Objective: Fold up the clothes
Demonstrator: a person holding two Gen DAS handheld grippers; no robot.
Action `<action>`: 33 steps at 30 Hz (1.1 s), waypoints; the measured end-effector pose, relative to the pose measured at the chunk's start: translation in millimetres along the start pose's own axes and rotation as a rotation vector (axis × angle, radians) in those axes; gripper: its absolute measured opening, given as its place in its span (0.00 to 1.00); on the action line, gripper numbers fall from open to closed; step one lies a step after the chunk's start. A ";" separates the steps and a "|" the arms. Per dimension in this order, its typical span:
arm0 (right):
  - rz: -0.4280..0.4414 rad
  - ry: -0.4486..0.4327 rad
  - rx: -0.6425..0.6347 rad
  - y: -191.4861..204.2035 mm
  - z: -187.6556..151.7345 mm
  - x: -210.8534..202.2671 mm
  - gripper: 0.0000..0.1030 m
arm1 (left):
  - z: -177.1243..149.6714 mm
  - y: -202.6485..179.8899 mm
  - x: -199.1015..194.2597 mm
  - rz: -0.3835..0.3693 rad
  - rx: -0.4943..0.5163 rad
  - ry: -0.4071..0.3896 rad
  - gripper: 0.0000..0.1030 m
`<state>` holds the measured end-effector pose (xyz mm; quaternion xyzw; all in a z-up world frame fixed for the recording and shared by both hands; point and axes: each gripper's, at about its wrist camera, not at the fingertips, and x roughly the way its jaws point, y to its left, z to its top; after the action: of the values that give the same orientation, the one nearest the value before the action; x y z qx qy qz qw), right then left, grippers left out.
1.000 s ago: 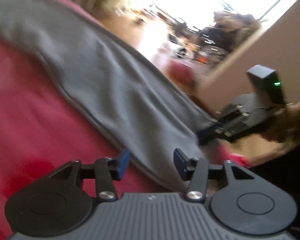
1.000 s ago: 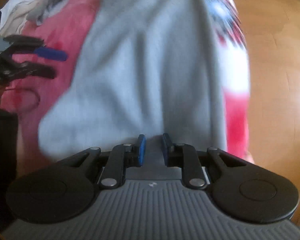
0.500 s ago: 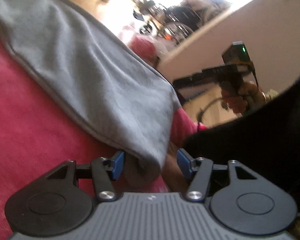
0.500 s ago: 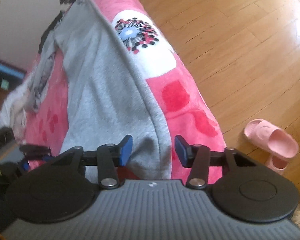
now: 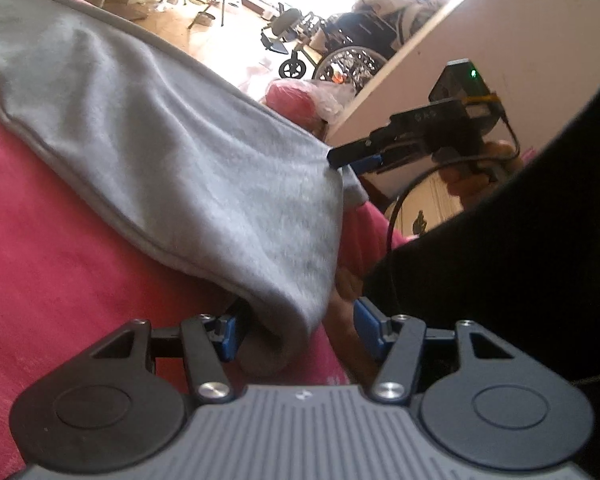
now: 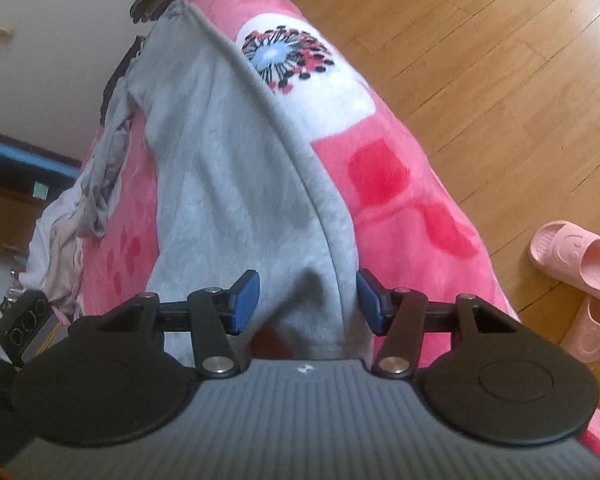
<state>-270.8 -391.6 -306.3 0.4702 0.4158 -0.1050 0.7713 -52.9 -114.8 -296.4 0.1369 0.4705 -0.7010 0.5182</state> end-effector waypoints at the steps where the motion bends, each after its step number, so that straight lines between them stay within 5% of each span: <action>1: -0.002 -0.005 0.000 0.2 -0.9 -2.4 0.51 | -0.3 -1.9 1.5 0.011 0.012 -0.001 0.56; 8: -0.035 -0.093 0.021 -6.0 3.2 -7.3 0.51 | -2.6 -4.6 -3.3 0.094 0.037 -0.049 0.56; 18: -0.006 -0.031 -0.066 2.5 -10.2 0.2 0.51 | -4.3 -0.2 -0.9 0.131 0.015 -0.049 0.48; 33: -0.033 -0.073 -0.140 15.6 -21.4 -4.8 0.48 | -8.4 -6.5 0.0 0.161 0.020 -0.071 0.45</action>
<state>-276.9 -366.9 -297.3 0.4040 0.4013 -0.1058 0.8152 -60.9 -108.0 -297.5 0.1545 0.4323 -0.6660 0.5879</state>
